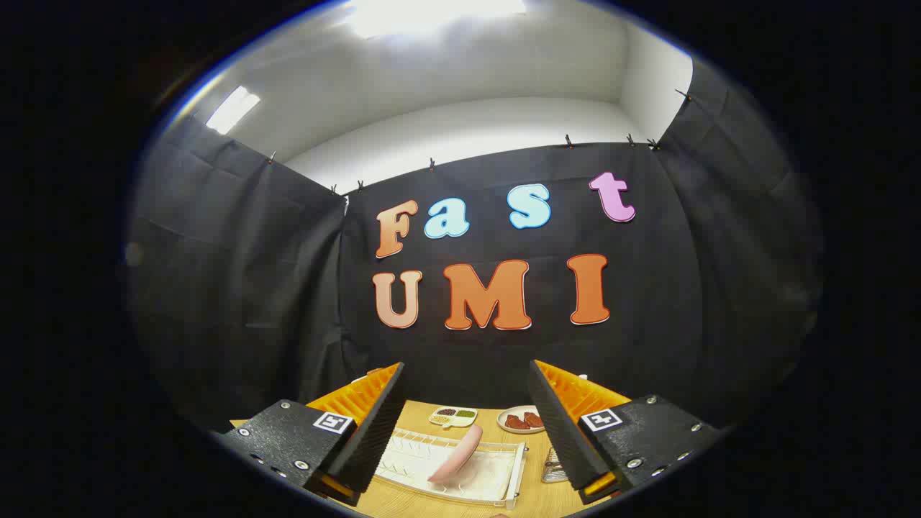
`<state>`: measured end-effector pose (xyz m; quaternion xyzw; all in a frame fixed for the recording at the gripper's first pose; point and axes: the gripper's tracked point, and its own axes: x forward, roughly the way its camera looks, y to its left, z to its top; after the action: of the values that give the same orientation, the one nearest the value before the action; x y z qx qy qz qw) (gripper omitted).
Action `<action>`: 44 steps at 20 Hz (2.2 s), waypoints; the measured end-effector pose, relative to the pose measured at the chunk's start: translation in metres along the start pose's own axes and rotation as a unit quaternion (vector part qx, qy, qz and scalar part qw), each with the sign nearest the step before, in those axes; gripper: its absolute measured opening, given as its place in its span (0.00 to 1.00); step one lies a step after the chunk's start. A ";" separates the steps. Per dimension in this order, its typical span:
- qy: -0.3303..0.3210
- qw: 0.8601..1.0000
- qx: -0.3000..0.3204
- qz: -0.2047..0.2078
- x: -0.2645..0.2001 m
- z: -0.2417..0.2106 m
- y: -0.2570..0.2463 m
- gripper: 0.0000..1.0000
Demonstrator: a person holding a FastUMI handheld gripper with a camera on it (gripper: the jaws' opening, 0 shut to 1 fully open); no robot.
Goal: Take the plate from the dish rack, then take the spoon from the basket and place it into the plate.
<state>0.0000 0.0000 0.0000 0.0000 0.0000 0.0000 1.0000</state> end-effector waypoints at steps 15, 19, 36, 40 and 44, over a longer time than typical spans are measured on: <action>0.002 1.000 0.010 0.025 0.013 -0.005 0.019 0.99; 0.007 1.000 0.003 0.008 0.018 -0.009 0.011 0.99; 0.252 0.968 0.014 -0.016 0.095 -0.142 0.003 1.00; 0.316 0.948 0.040 0.005 0.114 -0.179 0.021 0.99; 0.374 0.926 0.048 -0.009 0.130 -0.213 0.018 0.96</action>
<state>0.1296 0.0180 -0.2128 0.0484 0.3740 -0.0094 0.9261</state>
